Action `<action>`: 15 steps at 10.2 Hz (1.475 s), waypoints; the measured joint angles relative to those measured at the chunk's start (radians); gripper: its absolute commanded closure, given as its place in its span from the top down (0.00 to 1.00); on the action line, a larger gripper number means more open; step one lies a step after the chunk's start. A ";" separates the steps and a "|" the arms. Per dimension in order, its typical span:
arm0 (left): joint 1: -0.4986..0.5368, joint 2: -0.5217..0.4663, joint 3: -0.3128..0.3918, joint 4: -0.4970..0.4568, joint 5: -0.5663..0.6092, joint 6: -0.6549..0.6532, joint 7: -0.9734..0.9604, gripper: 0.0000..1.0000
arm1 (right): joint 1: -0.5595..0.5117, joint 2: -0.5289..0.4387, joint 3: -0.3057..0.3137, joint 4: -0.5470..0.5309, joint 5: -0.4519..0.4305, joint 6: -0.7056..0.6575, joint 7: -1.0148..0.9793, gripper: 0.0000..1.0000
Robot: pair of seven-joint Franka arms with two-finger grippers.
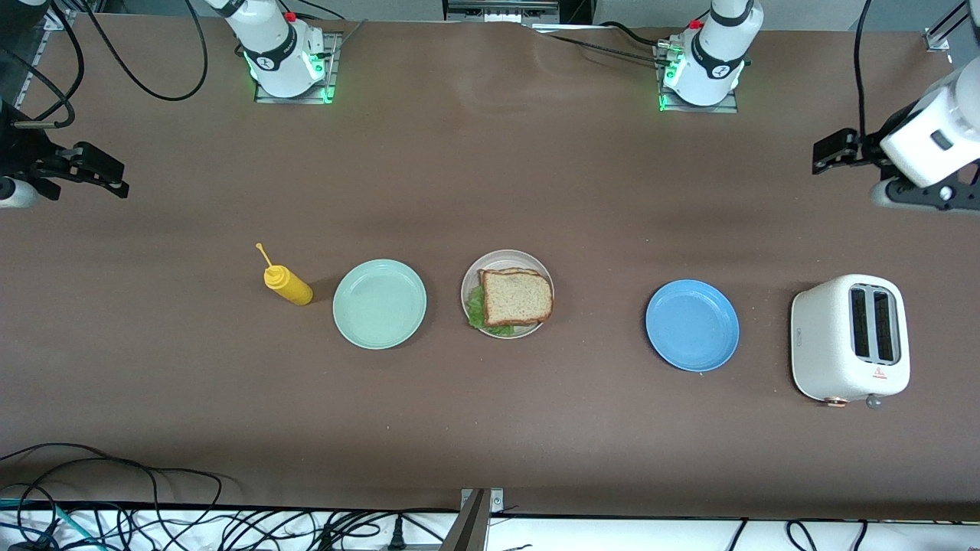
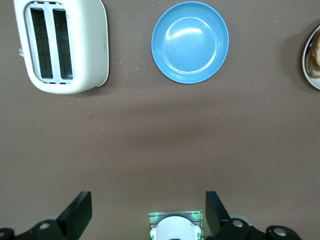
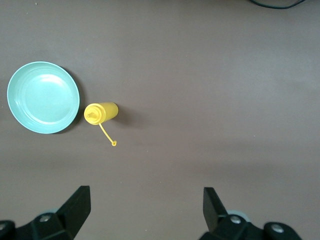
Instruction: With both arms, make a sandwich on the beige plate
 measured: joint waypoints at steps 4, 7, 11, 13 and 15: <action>0.000 -0.028 0.003 0.000 0.005 0.029 0.000 1.00 | 0.000 -0.001 0.001 0.000 0.000 -0.001 0.000 1.00; 0.000 -0.028 0.002 -0.001 0.005 0.064 0.000 1.00 | 0.000 -0.001 0.001 0.000 0.000 -0.001 0.000 1.00; 0.016 -0.024 0.003 -0.005 -0.002 0.104 0.000 1.00 | 0.000 -0.001 0.001 0.000 0.000 -0.001 0.000 1.00; 0.016 -0.011 0.001 -0.006 -0.002 0.111 0.000 1.00 | 0.000 -0.001 0.001 0.000 0.000 -0.001 0.000 1.00; 0.016 0.006 0.000 -0.006 -0.003 0.125 0.000 1.00 | 0.000 -0.001 0.001 0.000 0.000 -0.001 0.000 1.00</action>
